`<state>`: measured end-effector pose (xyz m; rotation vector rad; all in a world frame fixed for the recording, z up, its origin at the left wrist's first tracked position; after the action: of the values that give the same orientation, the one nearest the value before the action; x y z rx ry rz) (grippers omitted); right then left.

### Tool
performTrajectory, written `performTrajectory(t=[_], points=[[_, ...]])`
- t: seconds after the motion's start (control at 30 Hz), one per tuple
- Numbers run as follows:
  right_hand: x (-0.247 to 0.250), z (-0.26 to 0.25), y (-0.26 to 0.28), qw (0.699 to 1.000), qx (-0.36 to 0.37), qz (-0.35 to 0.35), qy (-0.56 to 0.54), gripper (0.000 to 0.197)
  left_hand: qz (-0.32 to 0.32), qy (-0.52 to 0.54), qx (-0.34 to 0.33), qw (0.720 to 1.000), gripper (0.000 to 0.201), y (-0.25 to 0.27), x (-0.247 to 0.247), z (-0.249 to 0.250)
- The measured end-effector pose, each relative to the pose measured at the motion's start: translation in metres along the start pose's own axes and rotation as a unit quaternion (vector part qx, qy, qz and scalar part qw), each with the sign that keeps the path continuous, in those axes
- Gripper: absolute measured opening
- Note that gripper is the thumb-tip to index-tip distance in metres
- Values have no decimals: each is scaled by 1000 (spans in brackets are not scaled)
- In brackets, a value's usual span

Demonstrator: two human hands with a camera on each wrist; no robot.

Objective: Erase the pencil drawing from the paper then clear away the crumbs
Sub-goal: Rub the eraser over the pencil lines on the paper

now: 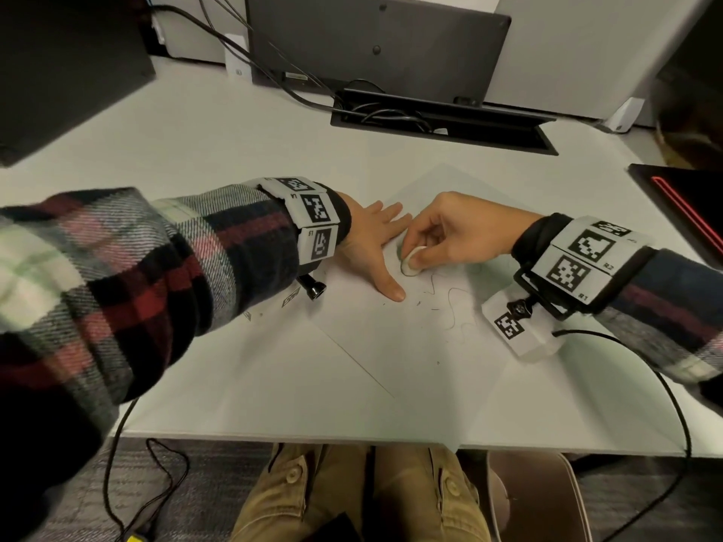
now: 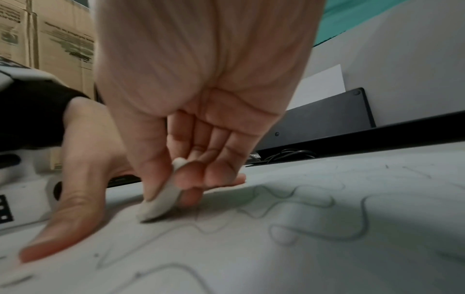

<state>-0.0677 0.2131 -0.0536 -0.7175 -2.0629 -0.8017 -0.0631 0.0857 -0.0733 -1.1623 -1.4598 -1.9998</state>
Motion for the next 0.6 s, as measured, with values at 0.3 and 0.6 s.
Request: performTrajectory(t=[0.3,0.6], points=[[4,-5,-10,1000,9,19,11,10,5,-20,-13,1000,117,1,-3,-10],[5,-8,-10,998,21,27,52,14,-16,-4,-20,1000,117,3,-3,-5]])
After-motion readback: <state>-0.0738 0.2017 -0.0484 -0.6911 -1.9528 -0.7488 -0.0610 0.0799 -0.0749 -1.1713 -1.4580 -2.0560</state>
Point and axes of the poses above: each hand's wrist, its own y-axis away from the middle knuckle, its own x-axis out of the back of the hand, z = x × y, the point moved 3 cm from there along -y, towards the middle knuckle, and after that the axes turned 1 degree about y, right-handed, at the moved point
